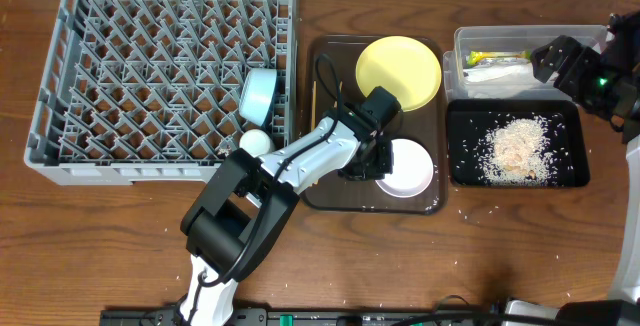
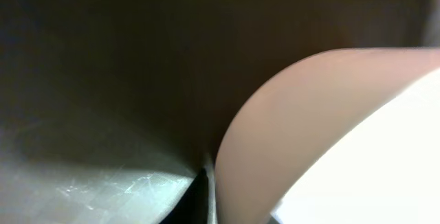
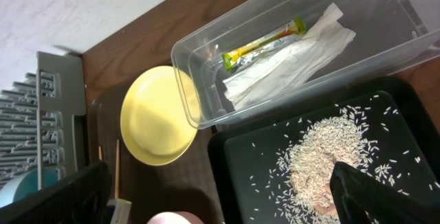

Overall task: Sort waste into correct bins and load items into the dishwasher
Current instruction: 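Move the left gripper to the pink bowl and grasp its rim, then lift the pink bowl and carry it to the rack's back edge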

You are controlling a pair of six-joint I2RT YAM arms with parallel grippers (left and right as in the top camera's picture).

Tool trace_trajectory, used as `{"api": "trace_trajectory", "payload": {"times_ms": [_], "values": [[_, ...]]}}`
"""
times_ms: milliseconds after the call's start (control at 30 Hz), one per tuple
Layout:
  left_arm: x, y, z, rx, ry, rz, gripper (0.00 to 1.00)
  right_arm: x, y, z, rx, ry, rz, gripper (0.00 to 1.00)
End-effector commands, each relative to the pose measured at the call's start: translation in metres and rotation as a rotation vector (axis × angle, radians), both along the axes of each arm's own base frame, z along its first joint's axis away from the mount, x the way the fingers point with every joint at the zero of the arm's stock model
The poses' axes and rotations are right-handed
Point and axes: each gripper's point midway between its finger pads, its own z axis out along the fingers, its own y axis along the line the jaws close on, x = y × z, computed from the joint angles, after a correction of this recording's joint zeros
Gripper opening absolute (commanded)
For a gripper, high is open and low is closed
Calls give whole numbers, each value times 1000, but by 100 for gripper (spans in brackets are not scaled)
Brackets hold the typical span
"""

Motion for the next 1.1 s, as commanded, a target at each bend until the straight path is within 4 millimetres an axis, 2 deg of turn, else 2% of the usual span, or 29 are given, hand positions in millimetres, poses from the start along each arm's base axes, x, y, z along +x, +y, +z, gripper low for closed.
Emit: {"api": "trace_trajectory", "payload": {"times_ms": [0, 267, 367, 500, 767, 1000, 1067], "values": [[1, -1, 3, 0, 13, 0, 8, 1, -1, 9, 8, -19, -9, 99], [9, 11, 34, 35, -61, 21, 8, 1, -1, 9, 8, -19, -8, 99], [17, 24, 56, 76, -148, 27, 7, 1, -1, 9, 8, -19, -9, 99], [34, 46, 94, 153, -330, 10, 7, 1, -1, 9, 8, -19, -8, 99], [79, 126, 183, 466, -743, 114, 7, 1, 0, 9, 9, -19, -8, 99], [119, 181, 230, 582, -871, 149, 7, 1, 0, 9, 8, -19, -8, 99], [133, 200, 251, 598, -899, 186, 7, 1, 0, 9, 8, -19, -8, 99]]}}
